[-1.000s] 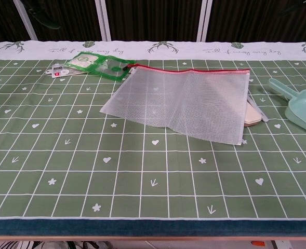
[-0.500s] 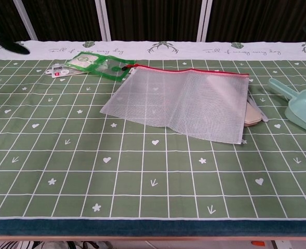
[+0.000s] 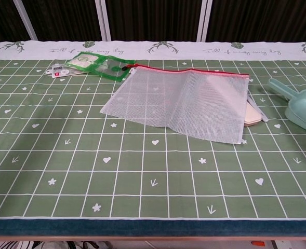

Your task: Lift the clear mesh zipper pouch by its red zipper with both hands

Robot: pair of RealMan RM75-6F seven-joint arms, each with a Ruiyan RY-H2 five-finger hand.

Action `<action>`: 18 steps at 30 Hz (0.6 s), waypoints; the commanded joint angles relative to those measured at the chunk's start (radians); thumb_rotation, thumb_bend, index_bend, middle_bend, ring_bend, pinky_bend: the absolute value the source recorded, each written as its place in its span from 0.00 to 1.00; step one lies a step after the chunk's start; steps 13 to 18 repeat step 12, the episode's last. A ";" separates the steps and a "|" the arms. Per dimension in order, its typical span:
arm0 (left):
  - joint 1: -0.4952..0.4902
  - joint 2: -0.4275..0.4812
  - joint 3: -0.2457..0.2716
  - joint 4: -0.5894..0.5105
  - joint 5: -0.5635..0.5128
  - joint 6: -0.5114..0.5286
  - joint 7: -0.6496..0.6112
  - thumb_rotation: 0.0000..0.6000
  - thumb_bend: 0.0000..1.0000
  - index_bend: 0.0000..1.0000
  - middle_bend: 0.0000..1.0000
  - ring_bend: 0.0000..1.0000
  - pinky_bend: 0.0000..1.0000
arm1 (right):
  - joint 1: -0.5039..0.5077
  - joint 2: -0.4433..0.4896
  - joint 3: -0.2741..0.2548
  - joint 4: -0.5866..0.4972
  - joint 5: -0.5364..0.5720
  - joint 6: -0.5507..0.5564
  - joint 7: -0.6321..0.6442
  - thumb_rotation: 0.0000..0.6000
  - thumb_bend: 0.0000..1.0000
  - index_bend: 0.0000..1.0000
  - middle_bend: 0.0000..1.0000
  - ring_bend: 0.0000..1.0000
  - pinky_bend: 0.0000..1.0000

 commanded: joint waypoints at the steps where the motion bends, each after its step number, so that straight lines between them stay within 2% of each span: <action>1: 0.067 -0.024 0.023 0.105 0.059 0.072 -0.073 1.00 0.04 0.00 0.00 0.00 0.00 | -0.092 0.003 -0.060 0.129 -0.095 0.102 0.091 1.00 0.07 0.00 0.00 0.00 0.20; 5: 0.118 -0.045 0.015 0.178 0.084 0.124 -0.124 1.00 0.04 0.00 0.00 0.00 0.00 | -0.140 -0.049 -0.044 0.239 -0.115 0.193 0.164 1.00 0.08 0.00 0.00 0.00 0.20; 8: 0.133 -0.065 -0.006 0.204 0.096 0.138 -0.153 1.00 0.04 0.00 0.00 0.00 0.00 | -0.152 -0.084 -0.025 0.301 -0.110 0.217 0.181 1.00 0.08 0.00 0.00 0.00 0.20; 18: 0.140 -0.073 -0.020 0.212 0.106 0.124 -0.138 1.00 0.04 0.00 0.00 0.00 0.00 | -0.159 -0.094 -0.018 0.296 -0.103 0.207 0.188 1.00 0.08 0.00 0.00 0.00 0.20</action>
